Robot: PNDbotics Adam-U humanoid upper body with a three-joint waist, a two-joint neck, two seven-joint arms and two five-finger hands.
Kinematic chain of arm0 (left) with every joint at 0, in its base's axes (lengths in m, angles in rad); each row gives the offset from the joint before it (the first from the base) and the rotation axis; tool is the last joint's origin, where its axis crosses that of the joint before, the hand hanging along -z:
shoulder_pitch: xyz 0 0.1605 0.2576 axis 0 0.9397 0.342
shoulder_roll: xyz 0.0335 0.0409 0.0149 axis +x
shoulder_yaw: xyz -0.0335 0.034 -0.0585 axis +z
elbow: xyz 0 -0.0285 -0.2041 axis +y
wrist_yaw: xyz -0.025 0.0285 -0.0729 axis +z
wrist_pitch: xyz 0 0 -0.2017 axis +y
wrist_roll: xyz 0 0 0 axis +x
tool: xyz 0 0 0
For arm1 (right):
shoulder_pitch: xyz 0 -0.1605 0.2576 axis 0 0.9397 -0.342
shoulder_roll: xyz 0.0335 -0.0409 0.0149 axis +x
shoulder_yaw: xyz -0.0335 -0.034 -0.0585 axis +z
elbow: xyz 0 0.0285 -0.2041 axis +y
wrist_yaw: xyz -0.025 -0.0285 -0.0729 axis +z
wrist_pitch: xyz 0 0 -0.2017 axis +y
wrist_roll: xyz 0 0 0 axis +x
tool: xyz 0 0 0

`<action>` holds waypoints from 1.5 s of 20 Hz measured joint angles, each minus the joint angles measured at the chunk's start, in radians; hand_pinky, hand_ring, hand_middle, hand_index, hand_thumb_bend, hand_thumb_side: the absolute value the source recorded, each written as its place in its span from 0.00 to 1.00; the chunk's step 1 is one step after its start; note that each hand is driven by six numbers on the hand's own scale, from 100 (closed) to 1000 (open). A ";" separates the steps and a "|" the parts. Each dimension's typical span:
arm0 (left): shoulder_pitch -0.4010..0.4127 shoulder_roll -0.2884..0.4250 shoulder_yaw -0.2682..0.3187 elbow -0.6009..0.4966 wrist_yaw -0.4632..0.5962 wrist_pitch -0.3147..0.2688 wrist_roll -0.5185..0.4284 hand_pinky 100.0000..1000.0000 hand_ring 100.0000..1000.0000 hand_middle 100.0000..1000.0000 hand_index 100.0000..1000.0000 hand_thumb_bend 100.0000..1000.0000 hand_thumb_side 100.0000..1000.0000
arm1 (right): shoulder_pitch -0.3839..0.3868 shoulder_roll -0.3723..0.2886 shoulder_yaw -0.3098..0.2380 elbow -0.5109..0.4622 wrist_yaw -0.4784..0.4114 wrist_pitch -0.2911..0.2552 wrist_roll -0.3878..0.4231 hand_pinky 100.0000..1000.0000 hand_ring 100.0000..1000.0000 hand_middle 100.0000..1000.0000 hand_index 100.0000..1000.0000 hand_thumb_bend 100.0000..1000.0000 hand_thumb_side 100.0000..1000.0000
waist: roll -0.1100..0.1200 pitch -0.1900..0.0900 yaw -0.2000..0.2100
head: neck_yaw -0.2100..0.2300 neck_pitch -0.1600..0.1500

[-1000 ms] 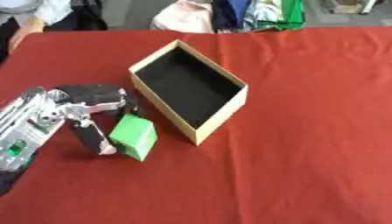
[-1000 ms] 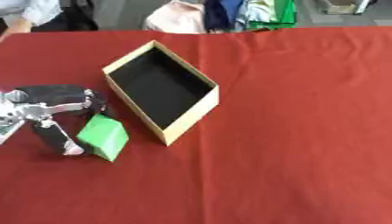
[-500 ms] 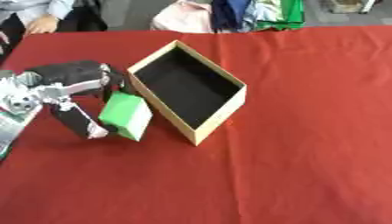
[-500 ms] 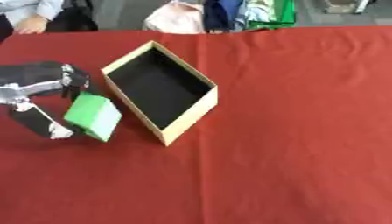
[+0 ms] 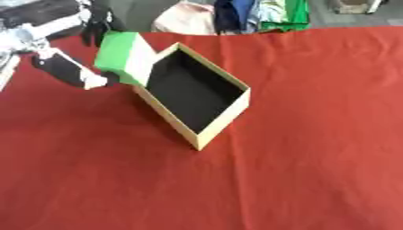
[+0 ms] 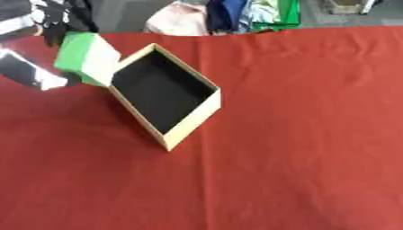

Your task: Pick up objects on the table and place them in the box.

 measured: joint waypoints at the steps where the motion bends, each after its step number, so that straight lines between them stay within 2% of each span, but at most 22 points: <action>1: -0.015 -0.017 0.001 0.033 -0.008 -0.017 0.013 0.42 0.47 0.39 0.52 0.00 0.00 | 0.000 0.000 0.001 0.000 -0.001 0.000 0.001 0.74 0.69 0.72 0.70 0.00 0.00 | 0.000 0.000 -0.004 | 0.001 0.000; 9: -0.088 -0.138 0.013 0.254 -0.107 -0.124 0.111 0.43 0.49 0.42 0.55 0.00 0.00 | -0.008 0.007 0.007 0.000 -0.008 -0.003 0.004 0.74 0.69 0.72 0.70 0.00 0.00 | 0.006 0.000 -0.022 | 0.007 0.000; 17: -0.104 -0.199 0.035 0.452 -0.176 -0.237 0.180 0.46 0.52 0.45 0.58 0.00 0.00 | -0.014 0.015 0.008 0.000 -0.008 -0.004 0.006 0.74 0.69 0.72 0.70 0.00 0.00 | 0.006 0.000 -0.032 | 0.011 0.001; 20: -0.104 -0.207 0.044 0.505 -0.180 -0.282 0.175 0.52 0.57 0.50 0.62 0.10 0.00 | -0.017 0.015 0.008 0.000 -0.008 -0.004 0.006 0.74 0.69 0.72 0.70 0.00 0.00 | 0.007 0.000 -0.034 | 0.011 0.001; 25: -0.104 -0.207 0.062 0.551 -0.180 -0.353 0.140 0.57 0.63 0.56 0.71 0.19 0.00 | -0.016 0.016 0.008 0.000 -0.008 -0.003 0.005 0.74 0.69 0.72 0.70 0.00 0.00 | 0.008 0.000 -0.036 | 0.011 0.005; 29: -0.104 -0.207 0.068 0.557 -0.195 -0.374 0.130 0.65 0.74 0.68 0.88 0.27 0.00 | -0.016 0.018 0.008 0.000 -0.008 -0.003 0.005 0.74 0.69 0.72 0.70 0.00 0.00 | 0.010 0.000 -0.036 | 0.010 0.005; 30: -0.104 -0.207 0.070 0.557 -0.207 -0.374 0.138 0.67 0.77 0.72 0.93 0.31 0.03 | -0.015 0.019 0.008 0.000 -0.008 -0.003 0.006 0.74 0.69 0.72 0.70 0.00 0.00 | 0.010 0.000 -0.036 | 0.010 0.005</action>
